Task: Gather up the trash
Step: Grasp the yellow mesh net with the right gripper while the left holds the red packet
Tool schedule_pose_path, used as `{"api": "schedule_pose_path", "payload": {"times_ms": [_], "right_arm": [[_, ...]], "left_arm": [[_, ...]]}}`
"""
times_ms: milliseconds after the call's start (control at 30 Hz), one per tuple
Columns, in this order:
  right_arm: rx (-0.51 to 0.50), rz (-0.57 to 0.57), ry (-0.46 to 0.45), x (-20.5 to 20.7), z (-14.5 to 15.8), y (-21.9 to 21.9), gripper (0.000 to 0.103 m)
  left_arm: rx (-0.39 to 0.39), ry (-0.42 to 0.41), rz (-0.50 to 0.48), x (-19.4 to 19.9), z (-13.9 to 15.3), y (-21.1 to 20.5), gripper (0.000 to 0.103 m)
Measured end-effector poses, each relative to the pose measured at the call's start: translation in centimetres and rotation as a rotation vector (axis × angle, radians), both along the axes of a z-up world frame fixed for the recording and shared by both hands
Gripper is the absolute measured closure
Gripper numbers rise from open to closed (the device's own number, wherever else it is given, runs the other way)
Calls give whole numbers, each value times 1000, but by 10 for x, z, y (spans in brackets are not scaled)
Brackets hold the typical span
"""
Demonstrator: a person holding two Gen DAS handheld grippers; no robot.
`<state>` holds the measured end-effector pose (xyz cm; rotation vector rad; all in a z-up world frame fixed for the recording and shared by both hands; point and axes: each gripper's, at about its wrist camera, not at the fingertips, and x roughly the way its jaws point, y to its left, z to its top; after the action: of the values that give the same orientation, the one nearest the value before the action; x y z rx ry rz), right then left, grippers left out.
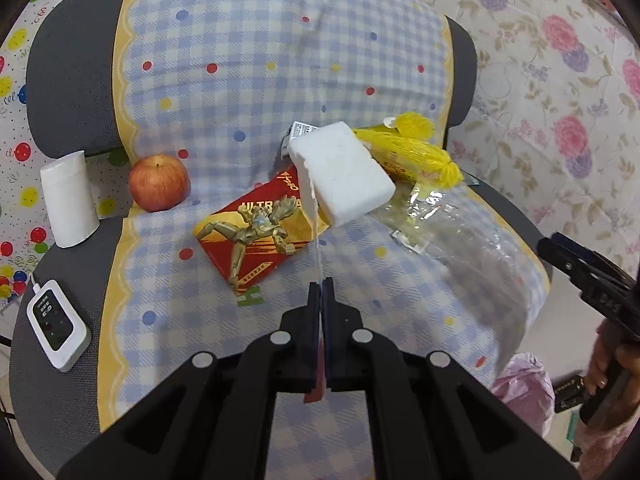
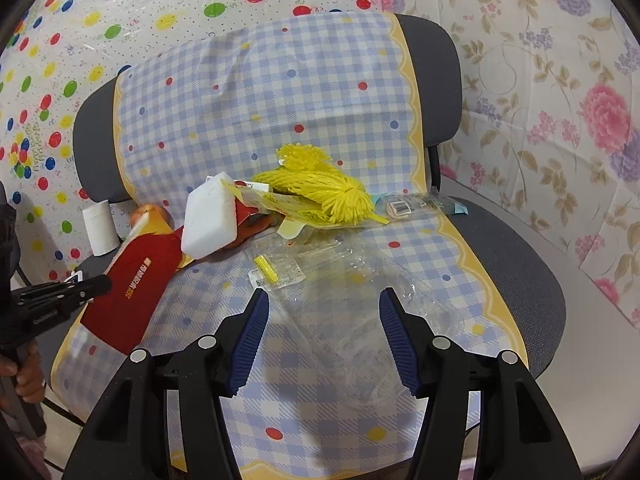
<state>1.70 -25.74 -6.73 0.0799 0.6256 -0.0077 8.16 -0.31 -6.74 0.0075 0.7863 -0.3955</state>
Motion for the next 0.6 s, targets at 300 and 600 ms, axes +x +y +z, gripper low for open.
{"api": "schedule_pose_path", "payload": {"times_ms": [300,600], "right_arm": [[16,-13,23,2,-11,-7,43],[21,-22,35,0,-17,-11,43]], "left_arm": [[26,-62,50,-4,-14,-6,64],[-72,-102,7,-11,-13,-11,89]]}}
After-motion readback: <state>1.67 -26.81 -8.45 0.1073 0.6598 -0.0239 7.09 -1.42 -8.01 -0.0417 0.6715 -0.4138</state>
